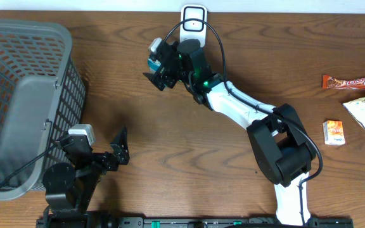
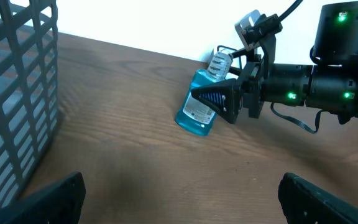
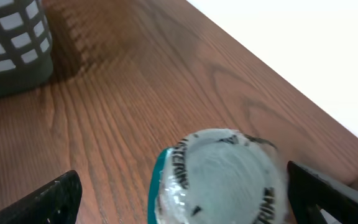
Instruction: Scan the item barcode
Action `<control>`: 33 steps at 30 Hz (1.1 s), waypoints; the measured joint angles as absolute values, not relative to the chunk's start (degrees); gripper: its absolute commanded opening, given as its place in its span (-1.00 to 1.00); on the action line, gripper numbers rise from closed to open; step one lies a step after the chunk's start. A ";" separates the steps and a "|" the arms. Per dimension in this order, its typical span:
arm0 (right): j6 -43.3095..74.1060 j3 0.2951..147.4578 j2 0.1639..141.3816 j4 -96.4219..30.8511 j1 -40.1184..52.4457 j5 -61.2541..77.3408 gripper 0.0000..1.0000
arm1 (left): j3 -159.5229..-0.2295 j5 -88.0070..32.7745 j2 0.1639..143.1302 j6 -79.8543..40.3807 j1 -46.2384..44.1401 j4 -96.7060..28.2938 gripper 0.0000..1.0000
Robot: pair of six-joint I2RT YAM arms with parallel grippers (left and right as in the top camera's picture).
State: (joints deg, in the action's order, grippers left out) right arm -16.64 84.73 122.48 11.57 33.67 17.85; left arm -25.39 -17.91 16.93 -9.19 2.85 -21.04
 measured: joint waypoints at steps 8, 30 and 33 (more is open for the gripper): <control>-18.79 84.73 122.48 11.62 33.67 18.26 0.89 | -25.39 -17.91 16.93 -9.19 2.85 -21.04 0.98; -18.96 87.07 125.25 12.45 33.85 20.84 -0.54 | -25.39 -17.91 16.93 -9.19 2.85 -21.04 0.97; -18.02 88.62 125.75 10.35 33.93 21.39 -0.73 | -25.39 -17.91 16.93 -9.19 2.85 -21.04 0.97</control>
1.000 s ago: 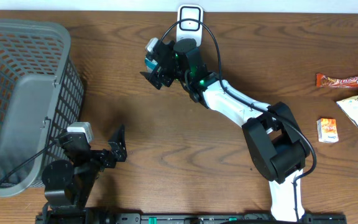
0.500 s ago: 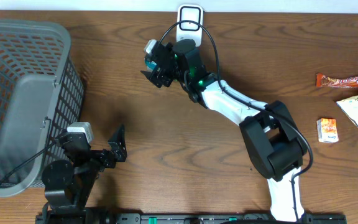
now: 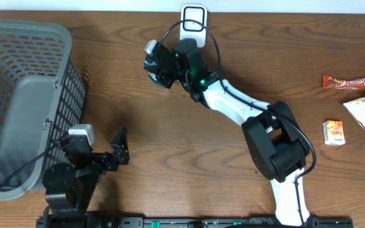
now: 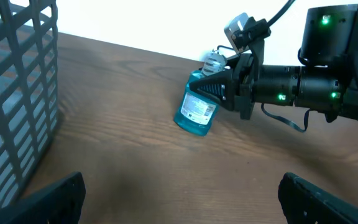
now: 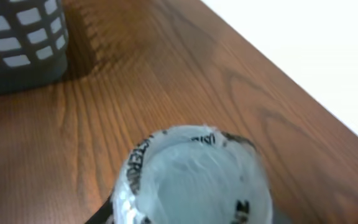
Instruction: Scan the item barcode
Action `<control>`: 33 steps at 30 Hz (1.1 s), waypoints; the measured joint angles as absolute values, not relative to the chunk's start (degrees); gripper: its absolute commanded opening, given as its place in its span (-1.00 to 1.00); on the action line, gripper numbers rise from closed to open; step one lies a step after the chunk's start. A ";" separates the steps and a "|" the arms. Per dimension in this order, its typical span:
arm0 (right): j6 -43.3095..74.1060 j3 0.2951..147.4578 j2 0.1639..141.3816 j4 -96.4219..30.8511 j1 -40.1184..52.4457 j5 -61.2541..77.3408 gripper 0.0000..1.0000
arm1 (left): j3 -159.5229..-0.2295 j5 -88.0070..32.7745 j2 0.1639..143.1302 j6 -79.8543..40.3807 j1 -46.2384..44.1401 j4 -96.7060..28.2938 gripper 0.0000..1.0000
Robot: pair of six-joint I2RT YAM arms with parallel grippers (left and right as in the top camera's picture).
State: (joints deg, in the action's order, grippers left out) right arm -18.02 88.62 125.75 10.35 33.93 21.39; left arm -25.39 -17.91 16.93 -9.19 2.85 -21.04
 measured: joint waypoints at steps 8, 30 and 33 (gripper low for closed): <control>-17.52 93.78 126.02 -0.91 33.91 22.02 -0.98 | -25.39 -17.91 16.93 -9.19 2.85 -21.04 0.97; -11.16 94.02 111.48 -29.34 23.49 64.18 -0.98 | -25.39 -17.91 16.93 -9.19 2.85 -21.04 0.98; -7.18 94.02 111.48 -29.34 21.34 70.81 -0.97 | -25.39 -17.91 16.93 -9.19 2.85 -21.04 0.97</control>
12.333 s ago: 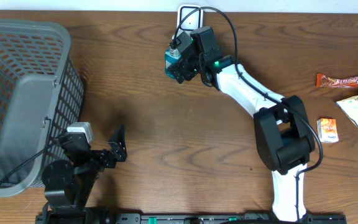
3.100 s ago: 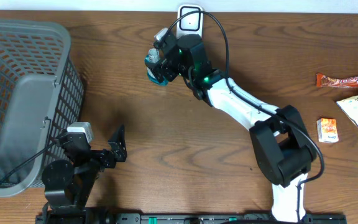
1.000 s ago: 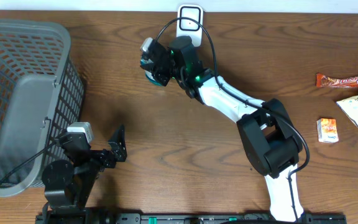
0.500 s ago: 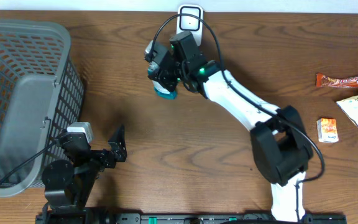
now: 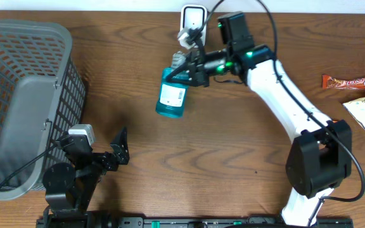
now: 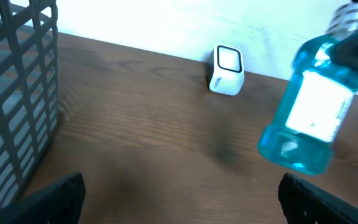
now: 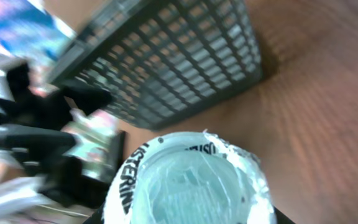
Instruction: Scan the item barcode
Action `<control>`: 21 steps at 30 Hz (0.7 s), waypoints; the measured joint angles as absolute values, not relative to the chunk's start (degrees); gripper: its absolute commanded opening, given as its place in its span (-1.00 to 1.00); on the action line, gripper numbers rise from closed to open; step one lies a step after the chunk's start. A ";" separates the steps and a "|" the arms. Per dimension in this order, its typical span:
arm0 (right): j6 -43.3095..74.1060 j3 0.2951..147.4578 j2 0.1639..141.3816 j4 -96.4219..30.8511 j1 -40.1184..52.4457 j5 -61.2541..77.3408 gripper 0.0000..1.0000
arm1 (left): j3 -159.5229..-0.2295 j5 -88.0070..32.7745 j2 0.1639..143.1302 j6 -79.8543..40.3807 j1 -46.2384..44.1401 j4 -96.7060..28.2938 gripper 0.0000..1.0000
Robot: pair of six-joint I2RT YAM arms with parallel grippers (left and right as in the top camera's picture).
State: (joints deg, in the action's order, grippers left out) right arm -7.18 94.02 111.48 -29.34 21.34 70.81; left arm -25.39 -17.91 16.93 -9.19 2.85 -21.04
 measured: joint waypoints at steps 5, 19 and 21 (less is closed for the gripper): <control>-4.34 94.02 111.48 -29.56 20.21 74.24 -0.97 | -25.39 -17.91 16.93 -9.19 2.85 -21.04 0.98; -5.63 94.02 111.48 -28.45 23.29 27.44 -0.98 | -25.39 -17.91 16.93 -9.19 2.85 -21.04 0.98; -6.31 94.02 111.48 -27.31 24.23 20.88 -0.98 | -25.39 -17.91 16.93 -9.19 2.85 -21.04 0.97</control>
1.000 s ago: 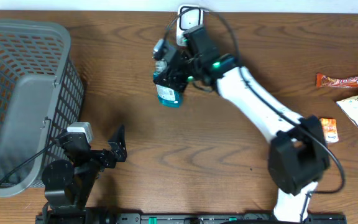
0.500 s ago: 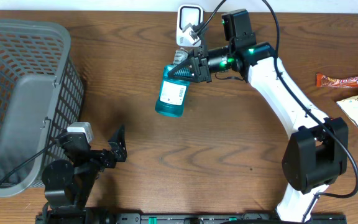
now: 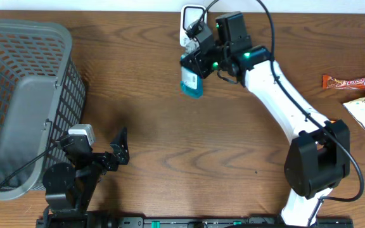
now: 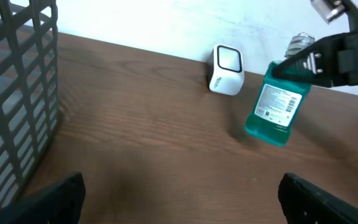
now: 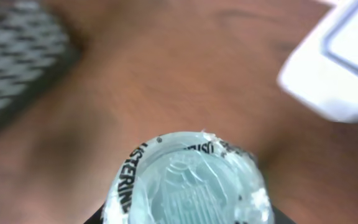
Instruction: Scan the item barcode
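Observation:
The blue mouthwash bottle with a white label hangs a little tilted just in front of the white barcode scanner, to its right in the left wrist view. My right gripper is shut on the bottle's neck. The right wrist view is filled by the sealed cap, which hides the fingers, and the scanner lies at the upper right. I cannot tell whether the bottle's base touches the table. My left gripper rests open at the near left, far from the bottle.
A large grey mesh basket takes up the left side of the table. At the far right edge lie a candy bar, a snack bag and a small box.
The right gripper has brought the bottle from a slanted hold over the table's middle back toward the scanner. The bottle now stands more upright and closer to it. The left arm is unchanged.
First the right gripper stood open around the bottle, which stood left of the scanner. Then it was shut on the neck. Later it held the bottle tilted, away from the scanner, label up. Now the bottle is just in front of the scanner.

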Action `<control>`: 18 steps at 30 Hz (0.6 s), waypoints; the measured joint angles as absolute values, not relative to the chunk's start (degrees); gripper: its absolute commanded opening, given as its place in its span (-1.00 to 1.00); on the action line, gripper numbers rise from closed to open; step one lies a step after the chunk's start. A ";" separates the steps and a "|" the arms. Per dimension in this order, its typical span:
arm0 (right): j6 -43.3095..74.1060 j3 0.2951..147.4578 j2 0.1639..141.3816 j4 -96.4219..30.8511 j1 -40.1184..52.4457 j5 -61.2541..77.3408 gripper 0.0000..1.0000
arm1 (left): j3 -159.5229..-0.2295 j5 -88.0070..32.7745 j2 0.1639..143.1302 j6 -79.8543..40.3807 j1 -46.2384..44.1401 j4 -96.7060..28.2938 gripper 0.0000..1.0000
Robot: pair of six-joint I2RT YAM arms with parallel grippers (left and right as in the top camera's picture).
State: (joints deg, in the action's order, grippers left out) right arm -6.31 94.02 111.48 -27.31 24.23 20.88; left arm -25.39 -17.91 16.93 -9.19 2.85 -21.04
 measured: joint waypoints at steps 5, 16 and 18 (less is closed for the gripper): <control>-10.33 94.00 111.50 -21.10 27.07 6.46 -0.91 | -25.39 -17.91 16.93 -9.19 2.85 -21.04 0.97; -21.19 100.33 122.56 -7.40 28.88 -15.33 -0.79 | -25.39 -17.91 16.97 -9.19 2.85 -21.02 0.97; -24.14 104.84 127.13 -7.09 28.86 -19.14 -0.80 | -25.39 -17.91 16.95 -9.19 2.85 -21.08 0.97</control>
State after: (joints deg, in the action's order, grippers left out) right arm -24.14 104.84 127.13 -7.09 28.86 -19.14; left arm -25.39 -17.91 16.95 -9.19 2.85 -21.08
